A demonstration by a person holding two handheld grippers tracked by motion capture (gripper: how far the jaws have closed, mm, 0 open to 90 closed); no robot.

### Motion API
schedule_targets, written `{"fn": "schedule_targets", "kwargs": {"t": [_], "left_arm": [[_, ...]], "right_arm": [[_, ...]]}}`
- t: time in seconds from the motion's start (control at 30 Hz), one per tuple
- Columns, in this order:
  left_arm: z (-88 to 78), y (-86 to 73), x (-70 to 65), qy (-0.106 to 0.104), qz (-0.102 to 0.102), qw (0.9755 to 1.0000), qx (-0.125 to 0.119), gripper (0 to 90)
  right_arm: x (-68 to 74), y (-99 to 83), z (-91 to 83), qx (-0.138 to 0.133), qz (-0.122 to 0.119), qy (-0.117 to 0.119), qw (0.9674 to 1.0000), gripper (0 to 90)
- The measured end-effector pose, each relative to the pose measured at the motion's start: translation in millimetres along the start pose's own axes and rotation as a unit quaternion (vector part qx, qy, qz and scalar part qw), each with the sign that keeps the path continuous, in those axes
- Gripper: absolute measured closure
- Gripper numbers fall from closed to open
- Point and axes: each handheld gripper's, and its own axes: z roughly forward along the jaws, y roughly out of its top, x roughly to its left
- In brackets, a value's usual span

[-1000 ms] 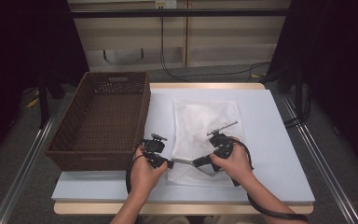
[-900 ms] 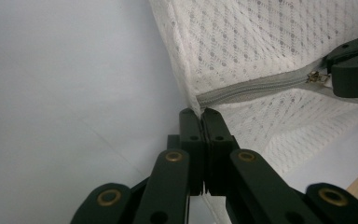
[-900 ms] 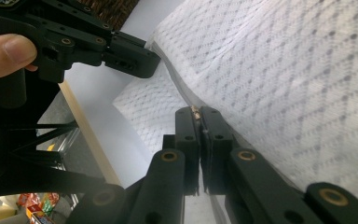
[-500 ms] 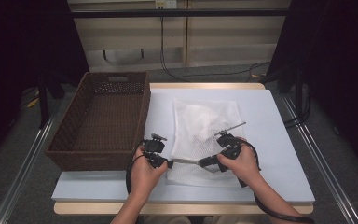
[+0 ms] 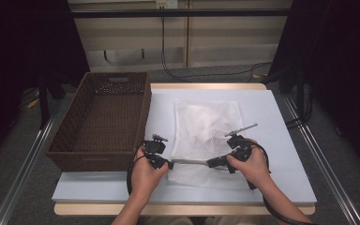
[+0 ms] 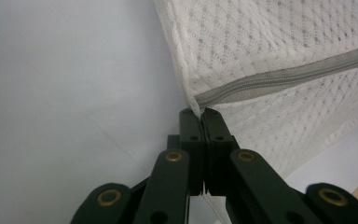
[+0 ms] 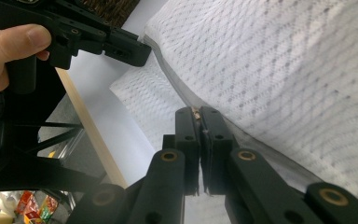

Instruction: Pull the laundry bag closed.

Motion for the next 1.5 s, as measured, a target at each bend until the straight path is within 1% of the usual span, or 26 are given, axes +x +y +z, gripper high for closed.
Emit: {"fn": "schedule_targets", "kwargs": {"t": [0.03,0.07,0.23,0.3,0.33,0.37,0.47,0.57,0.67,0.73,0.8,0.93,1.03,1.1,1.17,1.2,1.27,1.3,1.37,1.47,1.5], "left_arm": [[0.1,-0.1,-1.1,0.003,0.000,1.0000,0.001,88.7],[0.1,0.1,-0.9,0.003,0.002,1.0000,0.000,88.7],[0.0,0.2,-1.3,0.000,-0.001,1.0000,0.000,88.7],[0.1,0.1,-1.6,0.008,0.000,1.0000,0.002,88.7],[0.1,0.0,-0.8,0.009,0.000,1.0000,0.001,88.8],[0.0,-0.2,-0.4,0.004,-0.001,1.0000,0.001,88.7],[-0.1,-0.8,-1.0,0.000,-0.003,1.0000,0.000,88.8],[0.3,-0.7,-0.6,0.009,0.000,1.0000,0.002,88.7],[0.1,-0.5,-0.6,0.011,-0.004,0.9999,-0.001,88.7],[0.1,0.0,-0.1,0.009,-0.001,1.0000,0.002,88.7],[0.6,0.1,0.2,0.006,-0.004,1.0000,0.004,88.7],[0.3,-0.2,0.0,0.005,-0.006,1.0000,0.000,88.7],[-0.6,0.1,-0.2,0.005,-0.007,1.0000,0.000,88.7],[0.1,-0.2,-0.3,0.002,-0.006,1.0000,0.001,88.7],[0.9,-0.2,0.6,-0.005,-0.008,0.9999,0.005,88.7],[1.1,-0.2,0.5,-0.005,-0.008,0.9999,0.006,88.7],[0.4,0.0,-0.2,0.005,-0.009,0.9999,0.005,88.7],[0.2,0.1,0.0,0.000,-0.014,0.9999,0.003,88.7],[0.5,-0.1,0.6,-0.005,-0.016,0.9999,0.004,88.7],[1.3,-0.5,0.7,-0.004,-0.016,0.9999,0.006,88.7],[0.7,-0.8,2.0,0.000,-0.010,0.9999,0.007,88.7]], "right_arm": [[-1.2,-1.2,-1.4,0.000,-0.001,0.000,1.0000,87.4],[-2.7,-2.3,-2.7,-0.003,0.001,0.001,1.0000,87.3],[-5.3,-4.3,-4.5,-0.001,0.001,0.006,1.0000,87.4],[-5.6,-5.2,-4.4,0.000,0.001,0.006,1.0000,87.4],[-5.9,-5.6,-4.9,0.000,0.002,0.004,1.0000,87.4],[-7.2,-6.3,-5.9,0.000,0.001,0.005,1.0000,87.4],[-9.6,-7.6,-9.2,-0.006,0.011,0.012,0.9999,87.4],[-7.6,-6.9,-8.5,-0.005,0.003,0.011,0.9999,87.4],[-5.6,-6.2,-7.1,0.000,-0.005,0.007,1.0000,87.3],[-6.2,-6.3,-7.6,-0.001,-0.006,0.010,0.9999,87.4],[-7.0,-6.6,-8.1,-0.002,-0.005,0.011,0.9999,87.4],[-8.0,-6.9,-8.4,-0.002,-0.003,0.015,0.9999,87.3],[-8.0,-6.7,-9.9,-0.001,-0.007,0.011,0.9999,87.4],[-9.0,-7.1,-11.8,-0.003,-0.007,0.011,0.9999,87.3],[-9.8,-7.6,-13.8,-0.004,-0.006,0.013,0.9999,87.3],[-10.2,-7.7,-14.1,-0.003,-0.005,0.014,0.9999,87.3],[-10.2,-8.0,-13.8,-0.002,-0.006,0.013,0.9999,87.4],[-9.9,-8.1,-14.1,-0.001,-0.006,0.008,0.9999,87.4],[-10.9,-7.8,-15.5,-0.003,-0.008,0.011,0.9999,87.3],[-11.2,-7.2,-15.9,-0.002,-0.007,0.012,0.9999,87.4],[-11.1,-6.9,-15.3,-0.002,-0.009,0.010,0.9999,87.3]]}}
